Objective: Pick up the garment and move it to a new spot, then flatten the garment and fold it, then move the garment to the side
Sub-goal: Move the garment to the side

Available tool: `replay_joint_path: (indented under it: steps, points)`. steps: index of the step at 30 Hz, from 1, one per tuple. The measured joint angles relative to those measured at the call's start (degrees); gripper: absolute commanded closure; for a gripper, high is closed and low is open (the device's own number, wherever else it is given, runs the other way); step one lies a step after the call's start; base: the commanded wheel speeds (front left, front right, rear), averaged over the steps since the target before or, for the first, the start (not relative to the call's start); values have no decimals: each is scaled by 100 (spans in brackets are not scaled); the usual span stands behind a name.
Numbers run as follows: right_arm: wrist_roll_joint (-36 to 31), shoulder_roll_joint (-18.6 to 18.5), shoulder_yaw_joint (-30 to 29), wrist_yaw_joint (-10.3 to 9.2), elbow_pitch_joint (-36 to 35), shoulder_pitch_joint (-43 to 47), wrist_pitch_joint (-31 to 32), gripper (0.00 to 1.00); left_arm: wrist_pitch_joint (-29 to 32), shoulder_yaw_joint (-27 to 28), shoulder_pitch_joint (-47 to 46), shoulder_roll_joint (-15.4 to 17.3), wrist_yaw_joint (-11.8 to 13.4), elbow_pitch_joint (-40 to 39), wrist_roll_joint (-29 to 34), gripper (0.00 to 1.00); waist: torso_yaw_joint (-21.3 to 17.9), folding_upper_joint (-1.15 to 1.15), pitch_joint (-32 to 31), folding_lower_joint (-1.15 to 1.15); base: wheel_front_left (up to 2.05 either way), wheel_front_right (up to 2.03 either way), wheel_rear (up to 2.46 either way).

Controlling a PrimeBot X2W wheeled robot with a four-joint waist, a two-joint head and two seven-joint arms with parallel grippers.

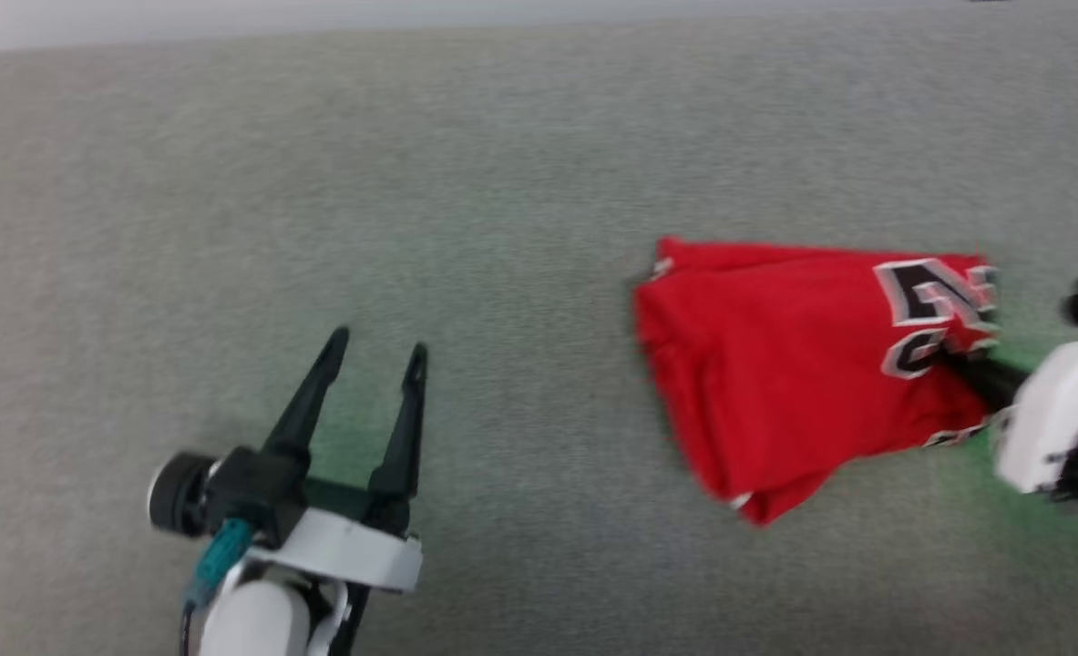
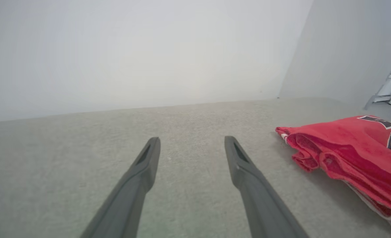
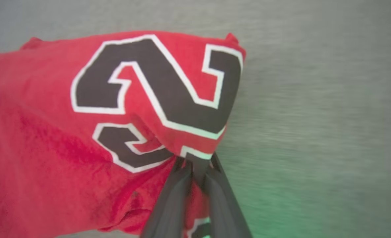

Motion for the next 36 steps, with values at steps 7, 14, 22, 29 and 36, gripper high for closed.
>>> replay_joint_path:
  steps: [7, 14, 22, 29, 36]
  points:
    - [-34, -539, -664, -4, 483, 122, -701, 100, 1, -466, -921, 419, 0, 18, 44, 0, -570, 0, 82, 0, 0, 0, 0]
    - [-89, -840, -928, -4, 1195, -309, -1152, 100, 0, -1134, -2257, 676, 0, 163, 81, 0, -1048, 0, 404, 0, 0, 0, 0]
    - [-480, -958, -879, -4, 2329, -1543, -1886, 100, 0, -1694, -3327, 823, 0, 356, 80, 0, -1297, 0, 963, 0, 0, 0, 0]
    - [-877, -883, -773, -4, 3451, -2420, -2581, 100, 0, -1900, -3689, 1054, 0, 426, 37, 0, -1386, 0, 1359, 0, 0, 0, 0]
    - [-1210, -609, -599, -4, 4428, -2917, -3118, 100, 0, -2113, -3851, 1070, 0, 478, 30, 0, -1433, 0, 1556, 0, 0, 0, 0]
